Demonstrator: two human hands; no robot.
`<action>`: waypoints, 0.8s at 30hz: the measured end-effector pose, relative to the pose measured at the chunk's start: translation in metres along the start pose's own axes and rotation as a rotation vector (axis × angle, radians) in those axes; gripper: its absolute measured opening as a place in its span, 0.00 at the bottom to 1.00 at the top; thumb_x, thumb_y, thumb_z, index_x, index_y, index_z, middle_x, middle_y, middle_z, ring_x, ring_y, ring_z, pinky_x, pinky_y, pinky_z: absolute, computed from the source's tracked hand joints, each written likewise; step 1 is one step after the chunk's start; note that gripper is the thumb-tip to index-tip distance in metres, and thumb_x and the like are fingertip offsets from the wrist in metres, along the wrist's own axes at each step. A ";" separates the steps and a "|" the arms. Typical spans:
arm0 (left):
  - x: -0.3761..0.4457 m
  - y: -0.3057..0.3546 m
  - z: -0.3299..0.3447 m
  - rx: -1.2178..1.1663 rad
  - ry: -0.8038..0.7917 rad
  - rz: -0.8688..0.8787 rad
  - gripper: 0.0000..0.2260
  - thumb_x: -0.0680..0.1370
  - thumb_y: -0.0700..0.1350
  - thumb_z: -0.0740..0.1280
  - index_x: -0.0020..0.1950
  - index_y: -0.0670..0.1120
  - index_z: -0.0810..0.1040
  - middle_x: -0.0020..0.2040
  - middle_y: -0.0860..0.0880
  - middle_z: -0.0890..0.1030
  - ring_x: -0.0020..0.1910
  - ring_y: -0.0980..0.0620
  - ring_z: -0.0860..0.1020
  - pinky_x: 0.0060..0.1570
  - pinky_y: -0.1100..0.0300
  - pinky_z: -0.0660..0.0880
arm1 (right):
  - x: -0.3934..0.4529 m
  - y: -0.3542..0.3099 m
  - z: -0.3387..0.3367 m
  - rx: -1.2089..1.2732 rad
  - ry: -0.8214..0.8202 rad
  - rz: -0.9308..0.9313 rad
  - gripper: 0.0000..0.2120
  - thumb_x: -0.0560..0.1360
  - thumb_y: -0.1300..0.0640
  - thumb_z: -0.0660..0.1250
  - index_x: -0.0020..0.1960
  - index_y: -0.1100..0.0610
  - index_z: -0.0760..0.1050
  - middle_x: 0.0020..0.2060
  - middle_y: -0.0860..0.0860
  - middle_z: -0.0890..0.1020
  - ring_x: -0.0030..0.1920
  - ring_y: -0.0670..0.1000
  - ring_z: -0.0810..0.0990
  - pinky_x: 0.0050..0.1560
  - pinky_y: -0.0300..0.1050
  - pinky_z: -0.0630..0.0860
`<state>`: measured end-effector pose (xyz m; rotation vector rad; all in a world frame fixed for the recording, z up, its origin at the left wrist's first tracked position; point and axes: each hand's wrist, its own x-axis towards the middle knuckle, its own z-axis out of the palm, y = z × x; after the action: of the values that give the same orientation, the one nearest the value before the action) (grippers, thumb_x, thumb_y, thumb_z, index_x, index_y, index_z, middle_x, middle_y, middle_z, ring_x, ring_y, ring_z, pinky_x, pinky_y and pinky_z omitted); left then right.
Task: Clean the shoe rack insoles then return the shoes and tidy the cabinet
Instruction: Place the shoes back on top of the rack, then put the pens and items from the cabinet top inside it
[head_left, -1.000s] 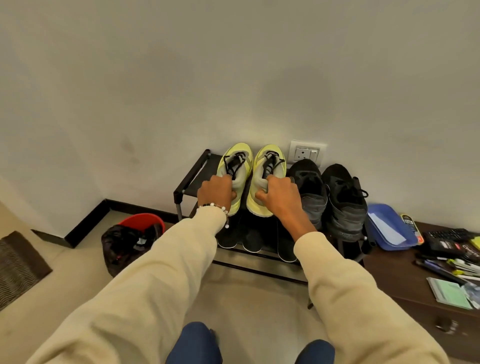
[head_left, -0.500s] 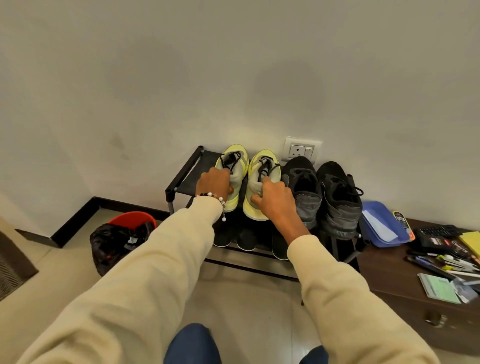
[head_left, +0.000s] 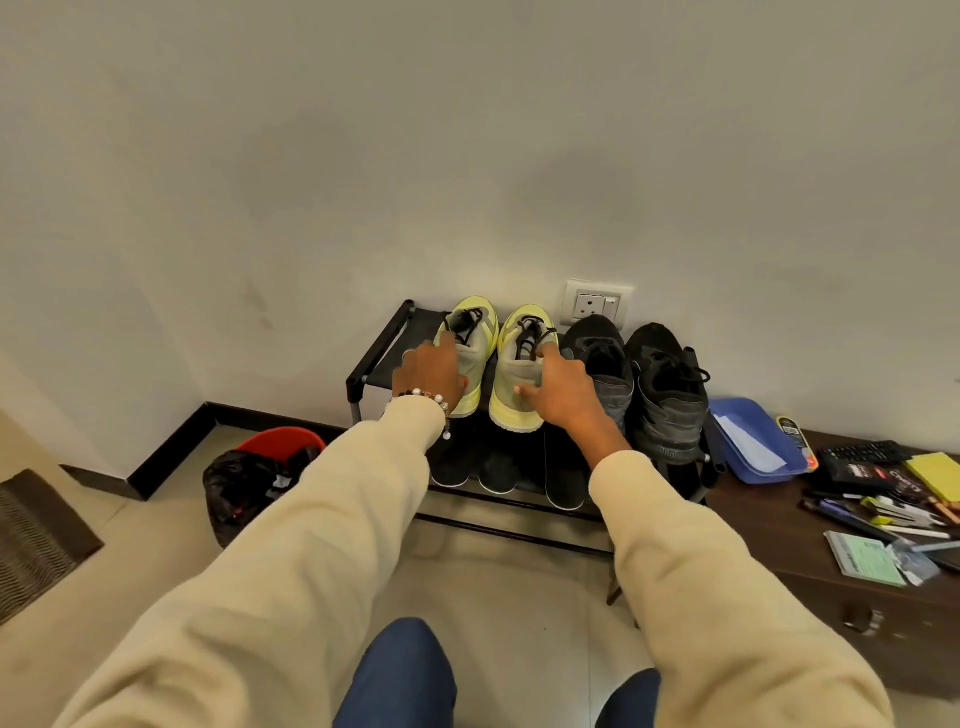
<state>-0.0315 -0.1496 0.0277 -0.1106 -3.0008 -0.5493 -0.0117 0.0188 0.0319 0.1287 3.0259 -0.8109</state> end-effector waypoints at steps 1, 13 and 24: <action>-0.005 0.004 -0.006 -0.017 0.036 0.030 0.21 0.77 0.46 0.67 0.67 0.43 0.68 0.59 0.40 0.78 0.59 0.39 0.75 0.57 0.46 0.75 | -0.006 -0.001 -0.007 0.017 0.018 -0.005 0.24 0.75 0.53 0.68 0.66 0.58 0.64 0.60 0.62 0.73 0.57 0.63 0.75 0.56 0.53 0.74; -0.010 0.089 -0.030 -0.423 0.299 0.311 0.11 0.77 0.42 0.66 0.59 0.47 0.79 0.45 0.47 0.85 0.45 0.50 0.81 0.53 0.59 0.76 | -0.014 0.034 -0.093 0.437 0.473 -0.129 0.03 0.75 0.53 0.67 0.47 0.51 0.78 0.38 0.51 0.82 0.47 0.55 0.81 0.49 0.56 0.80; 0.118 0.206 0.014 -0.550 0.235 0.335 0.13 0.76 0.40 0.65 0.60 0.48 0.78 0.39 0.50 0.83 0.41 0.53 0.80 0.46 0.61 0.75 | 0.088 0.126 -0.166 0.375 0.563 -0.025 0.06 0.76 0.55 0.65 0.51 0.52 0.78 0.36 0.51 0.82 0.42 0.52 0.82 0.50 0.52 0.78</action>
<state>-0.1320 0.0542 0.0983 -0.5287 -2.4529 -1.2208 -0.0865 0.2172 0.1101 0.3801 3.3229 -1.5765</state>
